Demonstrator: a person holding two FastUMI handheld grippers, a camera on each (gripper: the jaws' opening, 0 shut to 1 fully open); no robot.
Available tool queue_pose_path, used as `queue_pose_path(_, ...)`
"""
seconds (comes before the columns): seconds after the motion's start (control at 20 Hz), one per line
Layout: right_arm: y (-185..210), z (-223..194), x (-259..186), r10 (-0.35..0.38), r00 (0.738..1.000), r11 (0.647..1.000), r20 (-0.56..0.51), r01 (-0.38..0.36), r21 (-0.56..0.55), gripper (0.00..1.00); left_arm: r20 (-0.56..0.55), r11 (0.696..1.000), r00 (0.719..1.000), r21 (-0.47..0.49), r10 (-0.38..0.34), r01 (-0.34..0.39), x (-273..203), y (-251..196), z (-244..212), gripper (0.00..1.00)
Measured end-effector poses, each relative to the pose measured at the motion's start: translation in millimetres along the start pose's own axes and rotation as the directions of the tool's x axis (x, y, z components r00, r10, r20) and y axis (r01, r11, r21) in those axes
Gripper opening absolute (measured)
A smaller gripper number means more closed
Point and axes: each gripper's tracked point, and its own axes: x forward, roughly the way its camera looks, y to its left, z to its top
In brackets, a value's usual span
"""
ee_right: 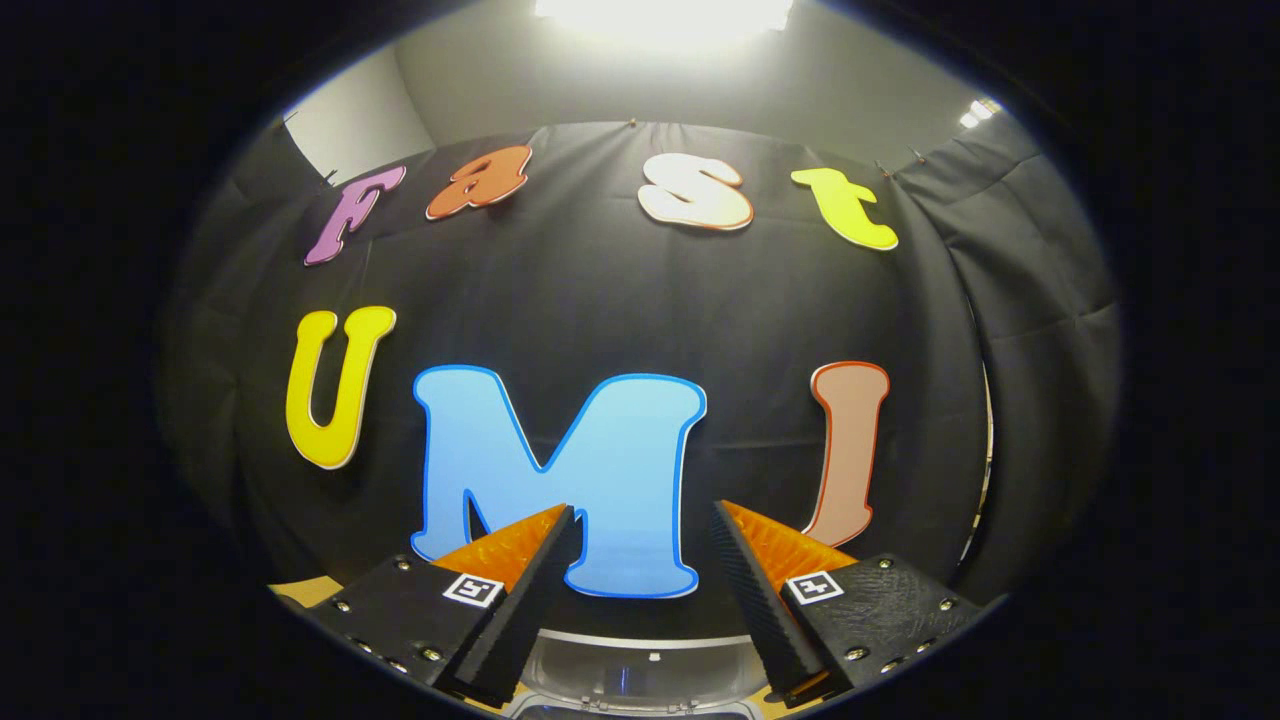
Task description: Press the lid of the desktop garbage bin to open it, pick up the crumpled paper on the desktop and throw it into the bin, then pick up the pop can on the desktop and drop it into the bin, and finally close the garbage bin lid.
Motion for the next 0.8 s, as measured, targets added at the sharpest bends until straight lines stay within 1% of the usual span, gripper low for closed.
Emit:
queue_pose_path(0.1, 0.6, -10.9, 1.4, 0.008, 1.000, 1.000, -0.030, -0.008, -0.006, 0.88, -0.004, 1.000, 1.000, -0.001, 0.001, -0.001, 0.3, 0.2, 0.2, 0.78)
queue_pose_path(0.15, 1.3, -15.6, 1.7, 0.012, 0.999, 1.000, -0.045, -0.012, -0.008, 0.88, -0.005, 1.000, 1.000, -0.002, 0.000, 0.000, 1.8, -2.4, 1.1, 0.75)
queue_pose_path(0.2, 1.6, -19.5, 1.3, 0.015, 0.998, 1.000, -0.057, -0.016, -0.012, 0.88, -0.006, 1.000, 1.000, -0.002, -0.001, 0.001, 3.6, -4.7, 2.3, 0.78)
queue_pose_path(0.25, 1.6, -23.8, 0.9, 0.017, 0.998, 1.000, -0.067, -0.018, -0.016, 0.90, -0.006, 1.000, 1.000, -0.001, -0.003, 0.003, 0.1, -3.7, 0.8, 0.78)
queue_pose_path(0.3, 2.1, -26.1, 0.4, 0.019, 0.997, 1.000, -0.074, -0.020, -0.018, 0.88, -0.006, 1.000, 1.000, -0.001, -0.006, 0.006, 0.0, -3.9, 1.2, 0.78)
queue_pose_path(0.5, 4.2, -39.9, -1.5, 0.029, 0.994, 0.999, -0.108, -0.031, -0.019, 0.88, -0.007, 1.000, 1.000, 0.003, -0.008, 0.008, 0.0, -4.5, 1.3, 0.78)
queue_pose_path(0.55, 4.6, -42.4, -3.3, 0.034, 0.993, 0.999, -0.113, -0.035, -0.014, 0.88, -0.006, 1.000, 1.000, 0.003, -0.008, 0.008, -0.1, -4.3, 1.5, 0.75)
queue_pose_path(0.6, 3.4, -40.3, -4.0, 0.031, 0.994, 1.000, -0.106, -0.031, 0.001, 0.88, -0.006, 1.000, 1.000, 0.004, -0.005, 0.006, 0.5, -4.1, 2.1, 0.78)
queue_pose_path(0.65, 3.6, -43.1, -4.0, 0.033, 0.993, 0.999, -0.111, -0.032, 0.014, 0.88, -0.006, 1.000, 1.000, 0.004, -0.003, 0.003, 0.1, -3.6, 0.9, 0.71)
queue_pose_path(0.7, 3.8, -43.4, -4.4, 0.036, 0.993, 0.999, -0.112, -0.033, 0.033, 0.88, -0.006, 1.000, 1.000, 0.004, -0.002, 0.002, 0.2, -3.9, 1.4, 0.75)
queue_pose_path(0.75, 3.8, -44.6, -4.8, 0.038, 0.993, 0.998, -0.115, -0.032, 0.049, 0.88, -0.006, 1.000, 1.000, 0.003, 0.000, 0.000, -0.1, -3.6, 1.8, 0.75)
queue_pose_path(0.8, 4.2, -45.0, -6.1, 0.041, 0.992, 0.997, -0.118, -0.034, 0.066, 0.88, -0.004, 1.000, 1.000, 0.002, 0.003, -0.003, 0.2, -3.5, 2.5, 0.78)
